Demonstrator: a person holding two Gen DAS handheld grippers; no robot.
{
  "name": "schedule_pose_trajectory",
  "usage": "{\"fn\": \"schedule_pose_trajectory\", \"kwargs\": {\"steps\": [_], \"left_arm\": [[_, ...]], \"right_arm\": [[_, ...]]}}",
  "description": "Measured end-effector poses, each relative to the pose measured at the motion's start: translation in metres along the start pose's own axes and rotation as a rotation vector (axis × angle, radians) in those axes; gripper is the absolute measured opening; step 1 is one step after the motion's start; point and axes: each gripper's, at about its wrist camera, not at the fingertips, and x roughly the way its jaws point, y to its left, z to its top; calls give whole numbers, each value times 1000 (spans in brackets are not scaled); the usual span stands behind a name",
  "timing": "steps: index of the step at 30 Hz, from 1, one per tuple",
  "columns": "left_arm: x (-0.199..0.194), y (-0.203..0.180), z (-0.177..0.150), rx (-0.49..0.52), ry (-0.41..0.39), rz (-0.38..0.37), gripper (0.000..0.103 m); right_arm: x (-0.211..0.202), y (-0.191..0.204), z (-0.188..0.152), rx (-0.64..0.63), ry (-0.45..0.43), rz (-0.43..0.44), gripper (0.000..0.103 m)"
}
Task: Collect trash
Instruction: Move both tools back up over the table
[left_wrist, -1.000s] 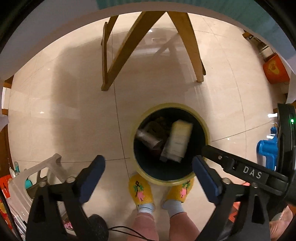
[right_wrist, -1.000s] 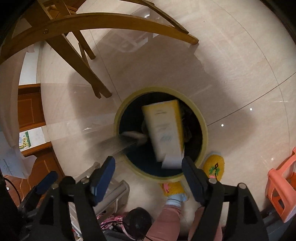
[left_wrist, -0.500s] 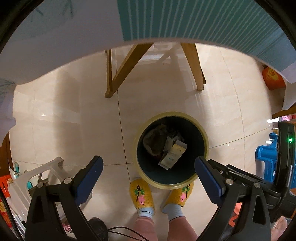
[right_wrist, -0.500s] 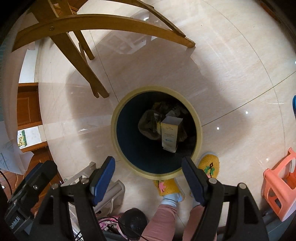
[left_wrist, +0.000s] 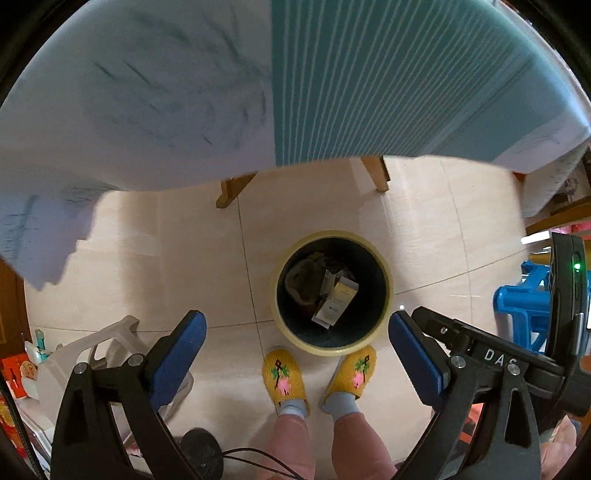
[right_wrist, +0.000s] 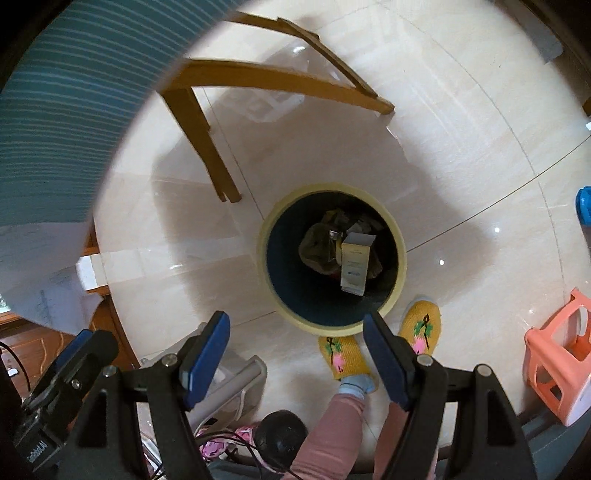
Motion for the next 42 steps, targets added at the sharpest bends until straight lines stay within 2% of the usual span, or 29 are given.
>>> {"fn": "schedule_pose_trajectory", "kwargs": {"steps": [3,14,19,25,29,35,39,42], "left_arm": [[-39,3,1,7,-24,-17,98],[-198,25,21,15,-236,-130,98],[-250,39,33,-14,-346,-178,98],[-303,43,54,0,-486,-204,98],[-331,43,66,26,-563,-221,98],[-354,40,86,50,-625,-241,98],[-359,36,103,65,-646,-208,98],[-360,32,120,80,-669,-149,98]], "right_arm": [[-32,12,-9,-11,-21,9,75],[-165,77,-40,-103,-161,58,75],[-219,109,-42,-163,-262,69,75],[-266,140,-34,-213,-395,52,75],[-291,156,-25,-244,-469,35,75],[-323,181,-15,-310,-579,-18,75],[-337,191,0,-374,-643,-81,75],[-344,198,18,-437,-682,-131,75]]}}
